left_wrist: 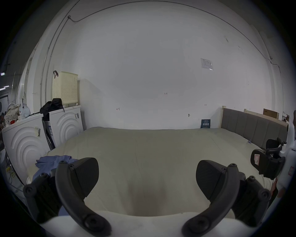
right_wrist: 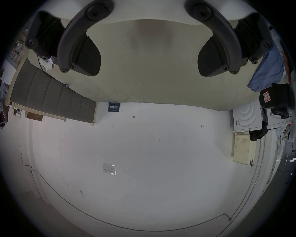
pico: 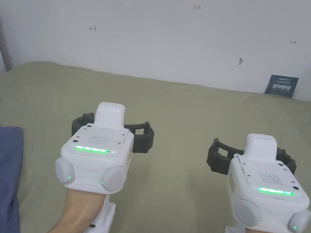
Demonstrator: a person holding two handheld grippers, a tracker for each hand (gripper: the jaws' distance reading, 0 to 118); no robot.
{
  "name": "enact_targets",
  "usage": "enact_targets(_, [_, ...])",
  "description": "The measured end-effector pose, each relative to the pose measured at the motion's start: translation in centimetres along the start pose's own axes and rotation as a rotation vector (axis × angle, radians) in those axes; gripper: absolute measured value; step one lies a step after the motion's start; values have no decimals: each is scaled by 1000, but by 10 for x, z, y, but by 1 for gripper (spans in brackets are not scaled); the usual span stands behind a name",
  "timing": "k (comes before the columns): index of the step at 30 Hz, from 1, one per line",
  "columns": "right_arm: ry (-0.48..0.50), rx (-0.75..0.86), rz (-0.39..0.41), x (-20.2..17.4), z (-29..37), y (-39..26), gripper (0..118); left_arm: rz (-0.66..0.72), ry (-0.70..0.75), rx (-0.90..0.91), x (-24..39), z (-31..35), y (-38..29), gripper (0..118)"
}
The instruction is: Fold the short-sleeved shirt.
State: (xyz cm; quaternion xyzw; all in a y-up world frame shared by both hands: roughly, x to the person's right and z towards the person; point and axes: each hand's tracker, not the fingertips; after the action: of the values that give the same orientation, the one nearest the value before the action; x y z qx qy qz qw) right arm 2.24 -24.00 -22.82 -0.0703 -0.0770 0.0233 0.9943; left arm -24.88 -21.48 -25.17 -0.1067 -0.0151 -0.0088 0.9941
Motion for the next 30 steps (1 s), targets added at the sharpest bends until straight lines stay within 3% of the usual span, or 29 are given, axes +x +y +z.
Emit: enact_targets(30, [9,35,-2,0,2,3,118,4,5,6,-1,0,0,118])
